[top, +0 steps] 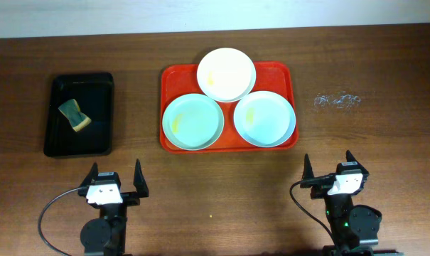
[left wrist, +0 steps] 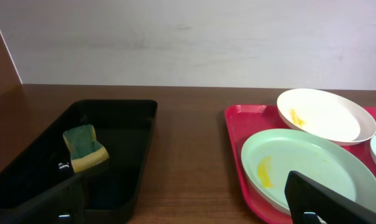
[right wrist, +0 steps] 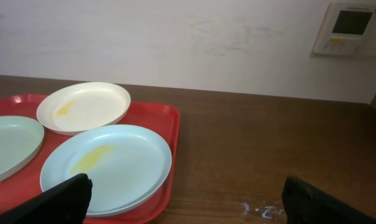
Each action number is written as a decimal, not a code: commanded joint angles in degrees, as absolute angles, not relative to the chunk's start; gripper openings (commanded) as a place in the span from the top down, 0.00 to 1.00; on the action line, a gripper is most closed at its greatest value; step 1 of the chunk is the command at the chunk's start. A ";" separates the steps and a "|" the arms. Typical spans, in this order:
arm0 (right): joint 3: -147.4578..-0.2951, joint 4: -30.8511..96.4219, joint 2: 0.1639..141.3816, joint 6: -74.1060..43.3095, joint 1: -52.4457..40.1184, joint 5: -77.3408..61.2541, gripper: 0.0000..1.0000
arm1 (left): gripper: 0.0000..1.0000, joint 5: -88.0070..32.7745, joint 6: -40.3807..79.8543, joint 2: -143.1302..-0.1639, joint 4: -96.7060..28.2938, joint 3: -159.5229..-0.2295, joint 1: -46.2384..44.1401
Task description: Clean dirty plates on tray and stack at the side
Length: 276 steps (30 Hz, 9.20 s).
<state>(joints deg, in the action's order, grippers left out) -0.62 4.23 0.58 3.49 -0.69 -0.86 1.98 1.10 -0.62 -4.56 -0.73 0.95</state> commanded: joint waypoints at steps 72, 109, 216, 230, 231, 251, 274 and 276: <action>-0.32 4.51 0.21 3.64 -1.17 -0.78 0.01 | 0.01 -23.27 0.84 -0.38 26.57 -0.64 1.28; -0.32 4.51 0.21 3.66 -1.17 -0.78 0.01 | 0.01 1.04 15.75 -122.93 -45.45 -100.44 21.28; -53.71 23.27 34.00 -13.78 -1.13 -24.25 0.01 | 0.01 -6.61 15.77 -109.65 -60.14 -100.88 7.94; -85.47 57.06 92.20 -24.08 -19.29 -18.28 0.01 | 0.00 -7.90 15.77 -109.65 -60.73 -100.88 7.94; -85.47 55.55 92.73 -24.05 -19.46 -20.29 0.01 | 0.01 -7.90 15.77 -109.65 -60.75 -100.88 7.94; -85.30 29.39 119.04 -22.72 -25.93 -8.12 0.30 | 0.01 -7.66 15.68 -109.69 -61.63 -100.22 2.94; -96.92 53.36 117.47 -14.17 -27.64 -11.88 0.28 | 0.01 -7.64 14.41 -109.69 -62.26 -100.22 1.10; -96.40 53.34 118.15 -14.20 -27.70 -11.79 0.43 | 0.01 -7.66 14.41 -109.69 -62.26 -100.22 1.10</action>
